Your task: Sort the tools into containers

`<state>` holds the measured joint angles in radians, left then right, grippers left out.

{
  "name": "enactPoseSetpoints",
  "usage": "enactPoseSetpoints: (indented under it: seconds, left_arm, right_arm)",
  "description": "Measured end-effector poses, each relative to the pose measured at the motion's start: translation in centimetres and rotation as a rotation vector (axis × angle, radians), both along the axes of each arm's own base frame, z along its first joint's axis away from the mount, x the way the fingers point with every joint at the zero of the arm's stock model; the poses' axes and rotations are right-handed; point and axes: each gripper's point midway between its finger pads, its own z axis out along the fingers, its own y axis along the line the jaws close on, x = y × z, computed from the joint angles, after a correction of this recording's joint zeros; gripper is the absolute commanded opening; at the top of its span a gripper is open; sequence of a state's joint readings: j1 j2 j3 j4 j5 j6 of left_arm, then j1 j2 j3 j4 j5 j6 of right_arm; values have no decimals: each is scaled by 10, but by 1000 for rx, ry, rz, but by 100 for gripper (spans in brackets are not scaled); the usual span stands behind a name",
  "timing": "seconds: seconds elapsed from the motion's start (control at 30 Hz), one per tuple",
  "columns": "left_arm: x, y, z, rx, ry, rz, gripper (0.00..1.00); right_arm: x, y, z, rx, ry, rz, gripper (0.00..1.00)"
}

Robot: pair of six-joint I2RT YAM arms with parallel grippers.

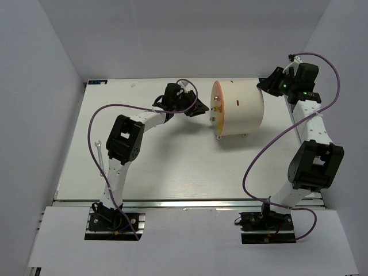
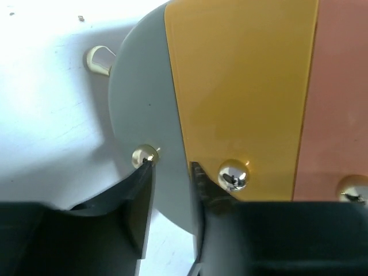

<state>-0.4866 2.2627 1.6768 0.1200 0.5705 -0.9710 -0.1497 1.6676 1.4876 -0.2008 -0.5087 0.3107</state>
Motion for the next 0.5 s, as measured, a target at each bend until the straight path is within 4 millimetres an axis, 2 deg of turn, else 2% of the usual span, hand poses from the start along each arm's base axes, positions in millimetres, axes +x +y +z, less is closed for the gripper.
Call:
enactPoseSetpoints:
  seconds: [0.07,0.1,0.27,0.5]
  left_arm:
    - [0,-2,-2,-3,8,-11,57]
    - [-1,-4,-3,-5,16,-20,59]
    - [1,-15,-15,-3,48,-55,61]
    - [-15,-24,-55,38,138,-93,59]
  right_arm:
    - [0,1,0,3,0,6,29]
    - [0,1,0,4,-1,7,29]
    - [0,1,0,6,-3,11,28]
    - [2,1,0,7,-7,12,29]
